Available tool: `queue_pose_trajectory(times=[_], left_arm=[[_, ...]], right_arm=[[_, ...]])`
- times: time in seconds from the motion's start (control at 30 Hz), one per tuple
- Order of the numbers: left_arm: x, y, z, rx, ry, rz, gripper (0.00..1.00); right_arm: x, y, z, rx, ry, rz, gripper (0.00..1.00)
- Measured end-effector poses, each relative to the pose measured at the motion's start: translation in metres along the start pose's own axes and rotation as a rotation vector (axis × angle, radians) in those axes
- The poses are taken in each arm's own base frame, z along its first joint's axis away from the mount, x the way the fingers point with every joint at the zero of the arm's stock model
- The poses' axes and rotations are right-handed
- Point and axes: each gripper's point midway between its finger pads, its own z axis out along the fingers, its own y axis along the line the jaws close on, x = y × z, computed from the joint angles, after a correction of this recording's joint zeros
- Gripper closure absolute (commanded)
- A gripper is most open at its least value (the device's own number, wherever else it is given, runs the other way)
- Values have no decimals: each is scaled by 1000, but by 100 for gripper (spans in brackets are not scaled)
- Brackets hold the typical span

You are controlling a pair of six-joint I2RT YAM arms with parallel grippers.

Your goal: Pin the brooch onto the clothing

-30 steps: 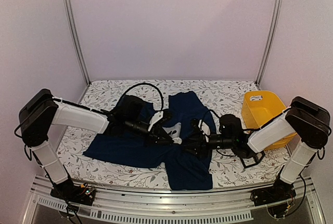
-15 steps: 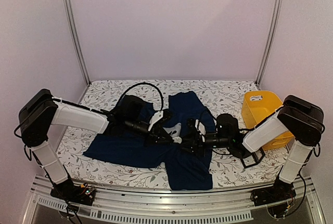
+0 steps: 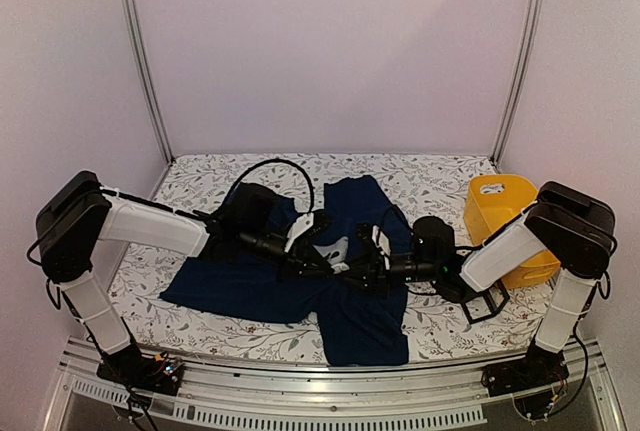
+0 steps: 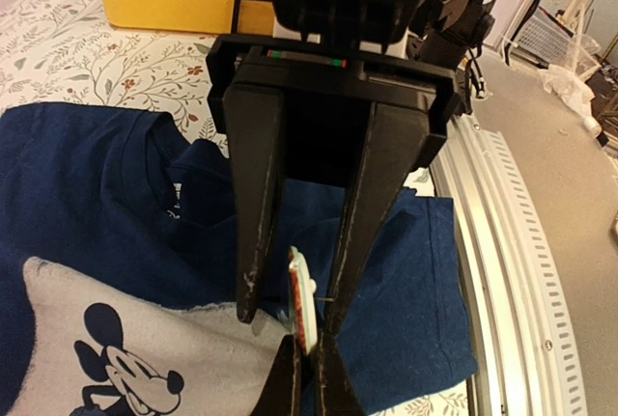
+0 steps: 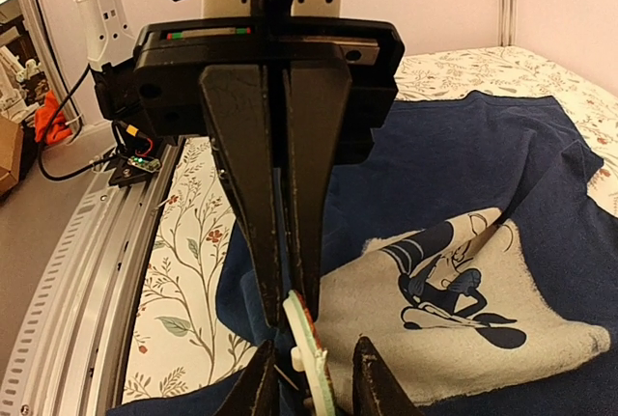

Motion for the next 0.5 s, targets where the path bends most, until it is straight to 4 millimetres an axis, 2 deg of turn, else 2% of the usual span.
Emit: queue_pose_trajectory(times=[0.5], left_arm=[[0, 0, 0, -3, 1, 12, 100]], right_arm=[[1, 0, 0, -35, -17, 115, 90]])
